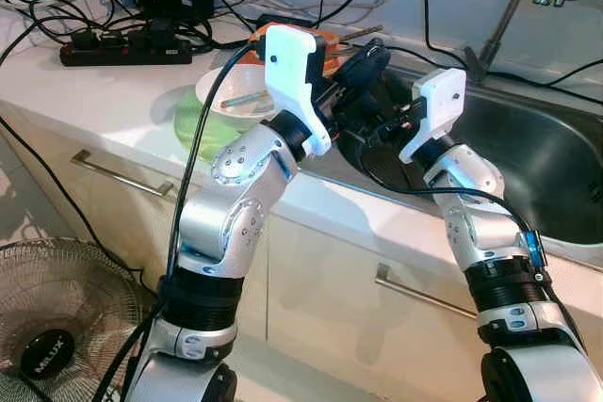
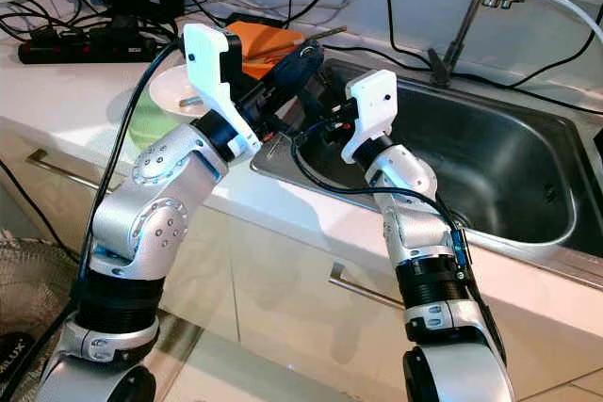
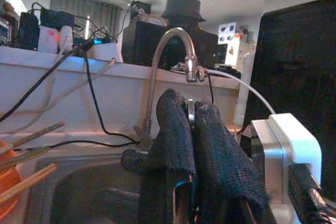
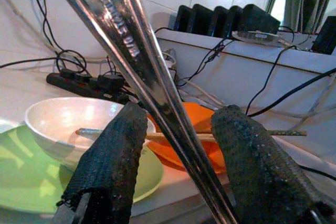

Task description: Kitchen organization

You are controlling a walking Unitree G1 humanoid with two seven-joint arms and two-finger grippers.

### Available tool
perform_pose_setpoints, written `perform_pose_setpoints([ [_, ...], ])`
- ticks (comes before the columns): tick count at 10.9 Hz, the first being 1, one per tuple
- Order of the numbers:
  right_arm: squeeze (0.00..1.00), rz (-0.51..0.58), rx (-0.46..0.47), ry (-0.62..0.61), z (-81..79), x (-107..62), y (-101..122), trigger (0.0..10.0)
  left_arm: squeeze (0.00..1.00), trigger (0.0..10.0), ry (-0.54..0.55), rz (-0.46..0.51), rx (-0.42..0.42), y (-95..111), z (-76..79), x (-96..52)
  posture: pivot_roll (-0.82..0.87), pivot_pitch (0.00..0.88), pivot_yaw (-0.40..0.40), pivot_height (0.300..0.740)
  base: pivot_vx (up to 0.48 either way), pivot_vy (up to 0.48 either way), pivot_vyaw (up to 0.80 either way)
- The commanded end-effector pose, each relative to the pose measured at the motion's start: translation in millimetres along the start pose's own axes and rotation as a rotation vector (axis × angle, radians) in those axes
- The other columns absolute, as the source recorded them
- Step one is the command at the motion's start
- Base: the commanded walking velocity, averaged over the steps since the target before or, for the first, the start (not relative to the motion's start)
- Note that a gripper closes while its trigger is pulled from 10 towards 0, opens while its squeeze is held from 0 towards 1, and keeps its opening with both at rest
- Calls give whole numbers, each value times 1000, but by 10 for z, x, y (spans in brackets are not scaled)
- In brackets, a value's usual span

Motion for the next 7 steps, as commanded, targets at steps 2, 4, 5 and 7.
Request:
perform_pose_setpoints([
  [2,0,20,-13,17,-6,32,58,1490,0,10000,-25,19,16,68,48,30,219,5,-25,740,0,0,0],
  [4,0,19,-13,25,-17,24,52,0,0,10000,-16,20,23,73,35,27,217,5,-25,740,0,0,0],
  [5,0,21,-13,27,-18,23,57,0,0,10000,-14,19,25,74,30,24,217,6,-25,740,0,0,0],
  [7,0,22,-15,27,-16,20,59,0,0,10000,-13,18,29,75,29,25,216,6,-25,740,0,0,0],
])
Point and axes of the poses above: a point about 5 cm out from each wrist's last joint towards the gripper, its own x axis pointing out of the wrist towards the gripper, its own y axis along the axis of the wrist's last joint, z = x × y, the point moved 3 cm from there along x, pointing out of the wrist towards the gripper, and after that the axes turned 1 degree about x, right-handed, at the moved point
